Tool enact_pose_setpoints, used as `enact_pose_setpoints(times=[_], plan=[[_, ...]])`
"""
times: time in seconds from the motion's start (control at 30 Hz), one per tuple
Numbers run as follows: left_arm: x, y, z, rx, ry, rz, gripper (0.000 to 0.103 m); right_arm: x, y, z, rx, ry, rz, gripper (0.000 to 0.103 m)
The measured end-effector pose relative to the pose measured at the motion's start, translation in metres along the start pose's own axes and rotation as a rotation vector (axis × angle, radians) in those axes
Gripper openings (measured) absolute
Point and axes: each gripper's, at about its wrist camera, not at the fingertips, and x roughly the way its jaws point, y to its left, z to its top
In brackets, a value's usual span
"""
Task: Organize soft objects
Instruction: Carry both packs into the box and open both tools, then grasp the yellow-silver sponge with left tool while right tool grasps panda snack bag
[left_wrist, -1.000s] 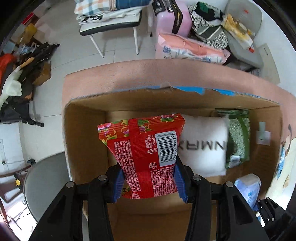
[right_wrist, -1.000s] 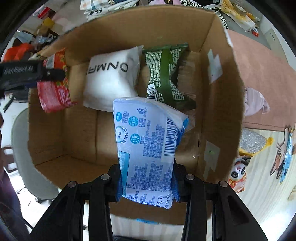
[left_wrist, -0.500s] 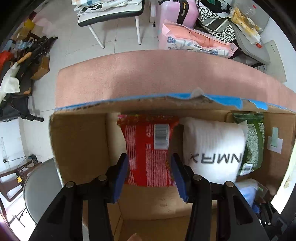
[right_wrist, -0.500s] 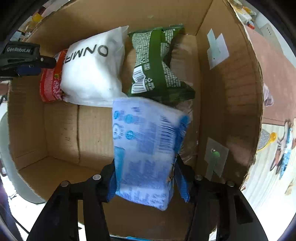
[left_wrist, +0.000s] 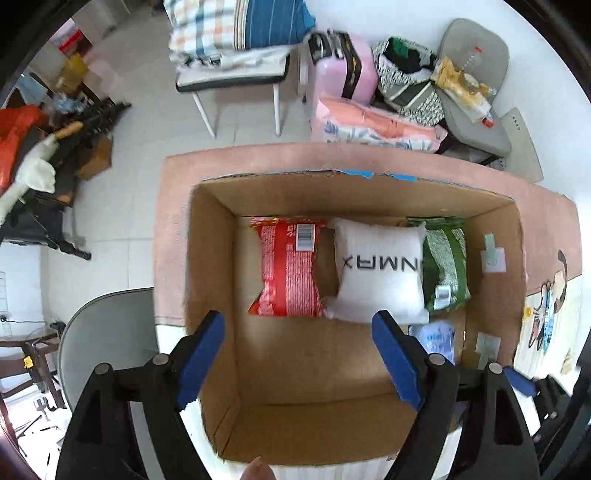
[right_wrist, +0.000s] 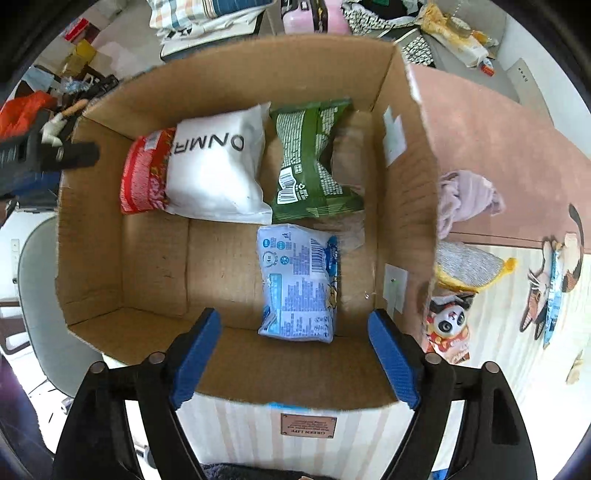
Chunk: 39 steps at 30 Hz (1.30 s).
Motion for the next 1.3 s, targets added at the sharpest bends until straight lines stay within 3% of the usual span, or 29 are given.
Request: enact_pose_setpoints(times=[0.17, 0.23, 0.53, 0.67, 0.73, 0.97, 1.17, 1.3], plan=[[-0.025, 0.0, -0.033, -0.008, -0.055, 0.015, 0.083, -0.029, -0.005, -0.01, 0.015, -0.044, 0.013, 0.086], [-0.035, -0.001, -0.046, -0.009, -0.083, 0.022, 0.099, -0.043, -0.007, -0.017, 0.012, -0.071, 0.007, 0.086], [-0.074, -0.014, -0.098, -0.009, -0.192, 0.022, 0.102, -0.092, 0.0, -0.051, -0.013, -0.188, -0.013, 0.103], [-0.091, -0.017, -0.119, -0.023, -0.271, 0.022, 0.102, -0.112, 0.002, -0.069, -0.017, -0.252, -0.041, 0.103], [-0.094, -0.018, -0.125, -0.028, -0.28, 0.017, 0.102, -0.122, 0.003, -0.079, -0.029, -0.285, -0.067, 0.103], [-0.102, -0.029, -0.14, -0.04, -0.266, 0.018, 0.102, -0.143, -0.006, -0.1, -0.037, -0.311, -0.02, 0.103], [-0.115, -0.074, -0.142, 0.026, -0.299, 0.058, 0.102, -0.162, -0.046, -0.116, 0.025, -0.343, 0.047, 0.103], [-0.119, -0.133, -0.135, 0.137, -0.313, 0.072, 0.102, -0.175, -0.109, -0.125, 0.128, -0.353, 0.058, 0.103]])
